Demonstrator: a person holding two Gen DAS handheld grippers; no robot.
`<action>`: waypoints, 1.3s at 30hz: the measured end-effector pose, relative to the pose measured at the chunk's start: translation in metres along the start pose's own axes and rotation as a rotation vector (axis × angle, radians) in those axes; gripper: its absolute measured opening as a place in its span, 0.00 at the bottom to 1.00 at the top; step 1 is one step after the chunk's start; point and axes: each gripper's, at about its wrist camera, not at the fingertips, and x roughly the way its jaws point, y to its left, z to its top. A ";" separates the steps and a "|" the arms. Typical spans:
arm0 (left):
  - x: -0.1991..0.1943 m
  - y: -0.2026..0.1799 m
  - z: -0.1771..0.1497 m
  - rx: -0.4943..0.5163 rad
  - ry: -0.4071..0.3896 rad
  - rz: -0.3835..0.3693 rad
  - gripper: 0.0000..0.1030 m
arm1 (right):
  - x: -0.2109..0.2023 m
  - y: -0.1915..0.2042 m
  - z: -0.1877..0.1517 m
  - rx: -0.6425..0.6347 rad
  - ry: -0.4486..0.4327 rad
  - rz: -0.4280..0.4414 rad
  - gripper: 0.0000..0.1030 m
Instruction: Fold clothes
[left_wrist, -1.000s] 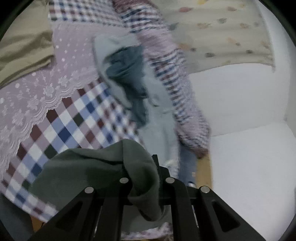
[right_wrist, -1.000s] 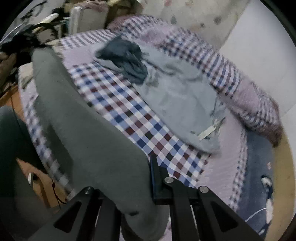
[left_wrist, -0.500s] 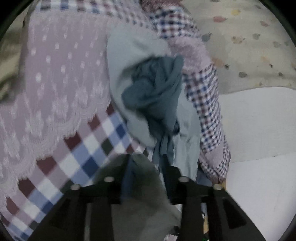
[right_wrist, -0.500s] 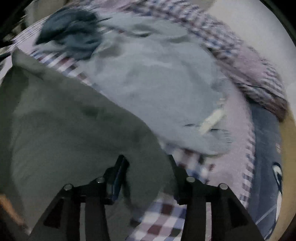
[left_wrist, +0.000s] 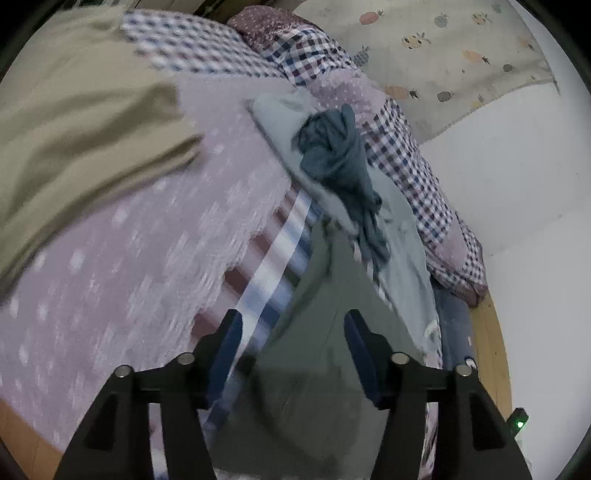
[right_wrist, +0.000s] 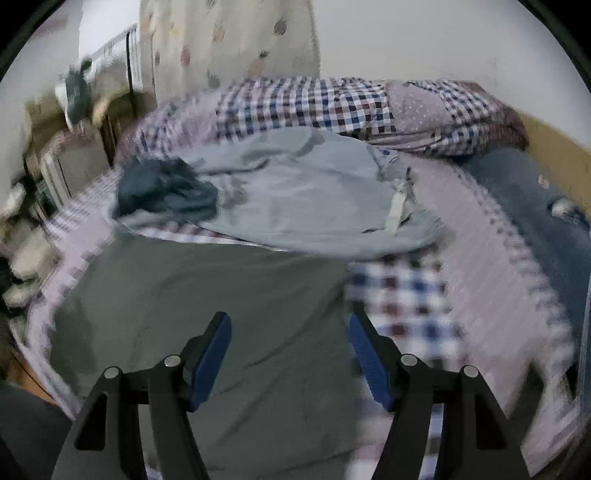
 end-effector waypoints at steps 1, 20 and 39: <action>-0.003 0.005 -0.008 -0.014 0.007 -0.005 0.61 | -0.004 0.006 -0.007 0.031 -0.031 0.036 0.68; 0.011 0.038 -0.082 -0.166 0.032 -0.180 0.61 | 0.027 0.142 -0.085 -0.106 -0.045 0.331 0.68; -0.008 0.047 -0.074 -0.213 0.046 -0.434 0.56 | 0.036 0.292 -0.144 -0.668 -0.096 0.371 0.68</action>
